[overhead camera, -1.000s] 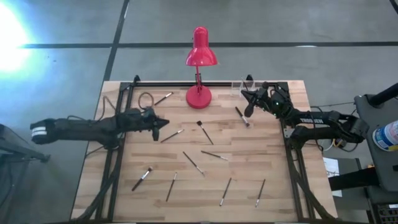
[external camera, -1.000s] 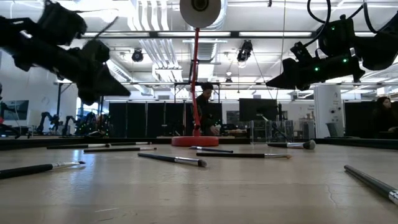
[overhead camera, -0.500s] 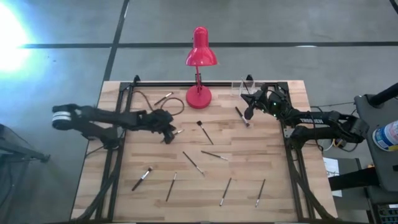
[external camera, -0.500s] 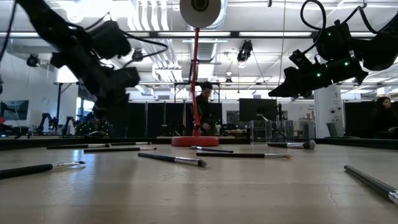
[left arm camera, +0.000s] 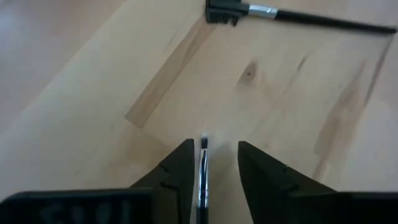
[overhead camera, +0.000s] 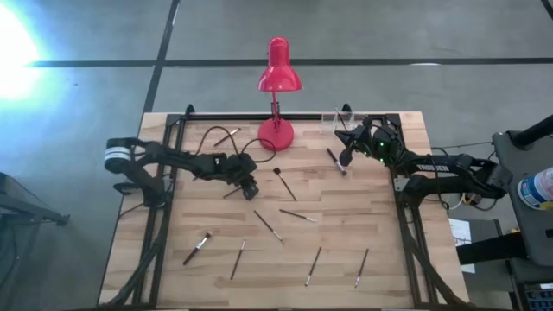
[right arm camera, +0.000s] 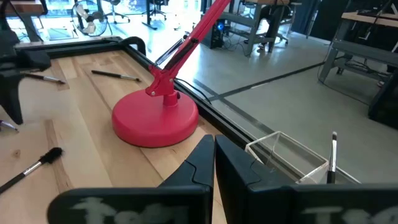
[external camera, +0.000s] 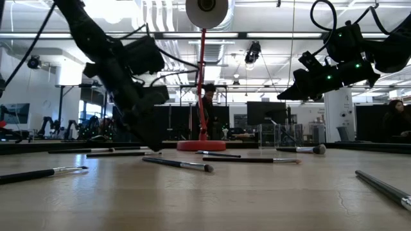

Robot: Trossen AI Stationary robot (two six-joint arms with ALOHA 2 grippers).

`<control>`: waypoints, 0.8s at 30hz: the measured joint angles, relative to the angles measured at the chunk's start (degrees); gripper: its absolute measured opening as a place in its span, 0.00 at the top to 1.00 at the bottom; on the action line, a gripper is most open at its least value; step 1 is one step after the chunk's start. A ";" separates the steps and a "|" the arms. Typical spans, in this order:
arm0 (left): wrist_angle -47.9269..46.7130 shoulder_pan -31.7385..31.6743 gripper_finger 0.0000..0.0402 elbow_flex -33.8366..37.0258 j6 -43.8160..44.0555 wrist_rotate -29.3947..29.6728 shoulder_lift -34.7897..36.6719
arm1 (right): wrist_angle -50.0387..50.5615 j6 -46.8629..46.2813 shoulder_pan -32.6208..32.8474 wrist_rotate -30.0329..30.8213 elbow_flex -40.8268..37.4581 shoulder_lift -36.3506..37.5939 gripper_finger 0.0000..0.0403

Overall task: Sort items
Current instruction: Put the black eyeshadow brush into the transparent organizer

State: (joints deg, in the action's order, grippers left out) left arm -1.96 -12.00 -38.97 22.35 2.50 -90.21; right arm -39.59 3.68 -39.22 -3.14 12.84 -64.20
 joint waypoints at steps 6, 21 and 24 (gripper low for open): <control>0.47 0.21 0.72 -1.22 0.11 2.80 -3.70 | 0.01 -0.02 0.17 -0.01 0.00 0.00 0.98; -0.17 1.86 0.99 -0.47 0.33 8.70 -1.82 | 0.04 -0.66 3.39 0.02 0.00 0.00 0.98; -1.34 2.01 1.00 0.18 -0.80 12.91 1.89 | 0.06 -0.70 3.39 0.09 0.00 0.00 0.98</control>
State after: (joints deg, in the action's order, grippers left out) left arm -3.30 -9.99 -38.79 21.55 15.42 -88.32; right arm -39.53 2.98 -35.83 -3.05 12.84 -64.20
